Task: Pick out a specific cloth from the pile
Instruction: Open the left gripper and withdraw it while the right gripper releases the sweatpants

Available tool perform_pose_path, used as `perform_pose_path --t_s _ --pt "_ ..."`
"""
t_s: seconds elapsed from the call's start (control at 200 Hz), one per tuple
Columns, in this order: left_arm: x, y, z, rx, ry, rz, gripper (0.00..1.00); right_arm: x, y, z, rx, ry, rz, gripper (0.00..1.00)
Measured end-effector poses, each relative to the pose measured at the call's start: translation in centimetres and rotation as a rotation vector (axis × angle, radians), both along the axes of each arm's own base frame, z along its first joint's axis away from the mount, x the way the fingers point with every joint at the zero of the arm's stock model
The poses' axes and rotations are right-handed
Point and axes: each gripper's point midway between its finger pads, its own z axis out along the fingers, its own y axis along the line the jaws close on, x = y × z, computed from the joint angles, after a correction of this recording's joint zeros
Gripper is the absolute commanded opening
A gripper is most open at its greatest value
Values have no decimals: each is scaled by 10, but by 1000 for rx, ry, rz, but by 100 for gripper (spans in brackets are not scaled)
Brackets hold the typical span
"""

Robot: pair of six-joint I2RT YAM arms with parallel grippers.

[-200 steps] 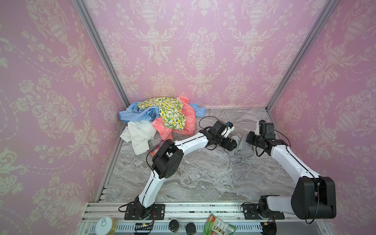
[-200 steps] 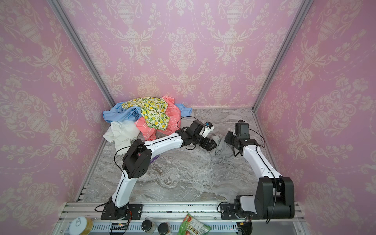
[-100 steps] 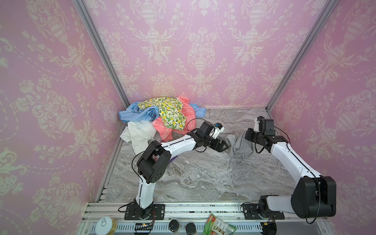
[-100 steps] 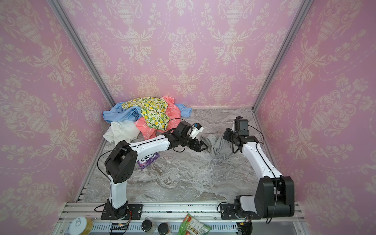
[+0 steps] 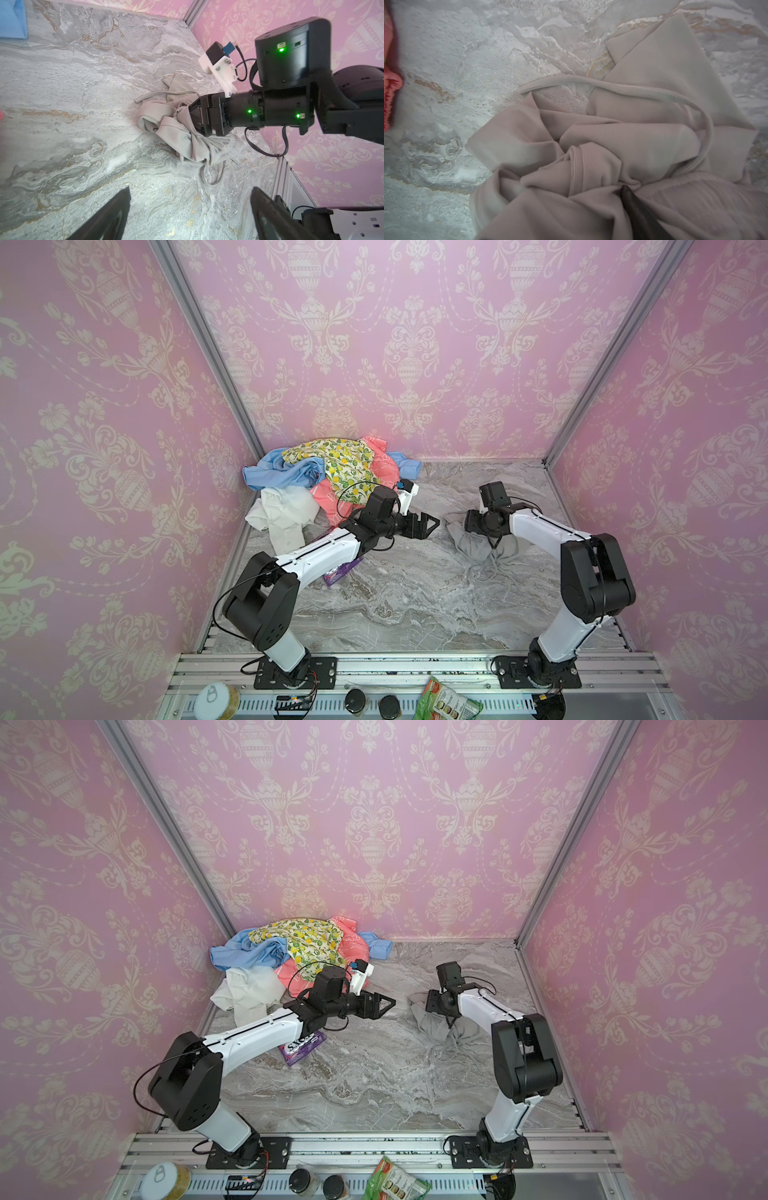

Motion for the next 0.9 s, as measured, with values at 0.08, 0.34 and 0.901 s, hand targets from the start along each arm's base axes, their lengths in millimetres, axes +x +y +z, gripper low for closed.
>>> perform_pose_path --t_s 0.08,0.34,0.901 --pt "1 7 -2 3 -4 30 92 1 0 -4 -25 -3 -14 76" --pt "9 24 -7 10 -9 112 93 8 -11 -9 -72 -19 -85 76" --pt "25 45 -10 17 -31 195 93 64 -74 -5 -86 -4 -229 77"
